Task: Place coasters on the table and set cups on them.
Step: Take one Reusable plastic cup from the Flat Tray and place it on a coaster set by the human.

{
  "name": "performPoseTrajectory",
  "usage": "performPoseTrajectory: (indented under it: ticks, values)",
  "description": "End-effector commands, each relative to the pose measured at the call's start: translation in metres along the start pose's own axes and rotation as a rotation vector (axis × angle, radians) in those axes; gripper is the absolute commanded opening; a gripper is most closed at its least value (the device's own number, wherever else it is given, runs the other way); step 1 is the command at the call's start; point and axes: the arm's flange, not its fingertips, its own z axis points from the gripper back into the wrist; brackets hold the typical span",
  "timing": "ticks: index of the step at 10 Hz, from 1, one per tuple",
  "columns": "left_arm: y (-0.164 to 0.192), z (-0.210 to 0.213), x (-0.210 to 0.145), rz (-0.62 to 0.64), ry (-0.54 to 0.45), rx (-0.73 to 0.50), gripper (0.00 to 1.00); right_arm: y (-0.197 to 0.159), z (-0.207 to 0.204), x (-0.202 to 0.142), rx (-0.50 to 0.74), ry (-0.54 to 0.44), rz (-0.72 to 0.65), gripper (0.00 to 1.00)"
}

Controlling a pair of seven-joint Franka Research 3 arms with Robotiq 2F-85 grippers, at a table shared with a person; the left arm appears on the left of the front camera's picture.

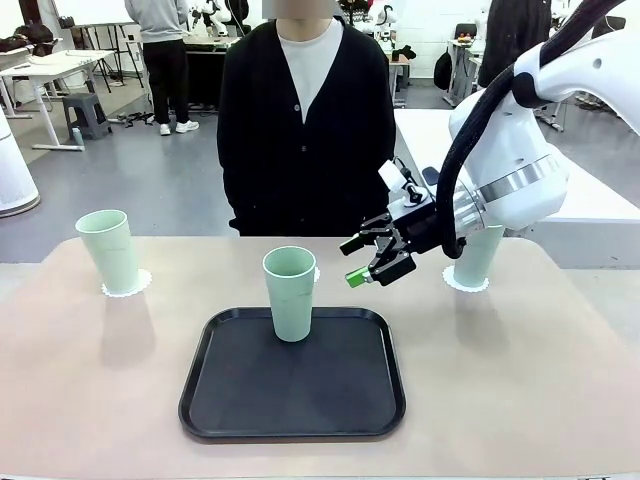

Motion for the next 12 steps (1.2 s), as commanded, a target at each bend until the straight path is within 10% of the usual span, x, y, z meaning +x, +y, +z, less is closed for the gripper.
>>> performPoseTrajectory:
  ticks: [1,7,12]
  values:
    - [-0.002,0.002,0.000,-0.005,-0.004,0.005,1.00,-0.003,-0.002,0.000,0.003,-0.001,0.000,1.00]
    - [-0.002,0.002,0.000,-0.005,-0.004,0.005,1.00,-0.018,-0.026,-0.063,-0.174,-0.040,-0.088,1.00]
    - [-0.002,0.002,0.000,-0.005,-0.004,0.005,1.00,-0.014,-0.060,-0.075,-0.088,-0.066,-0.086,1.00]
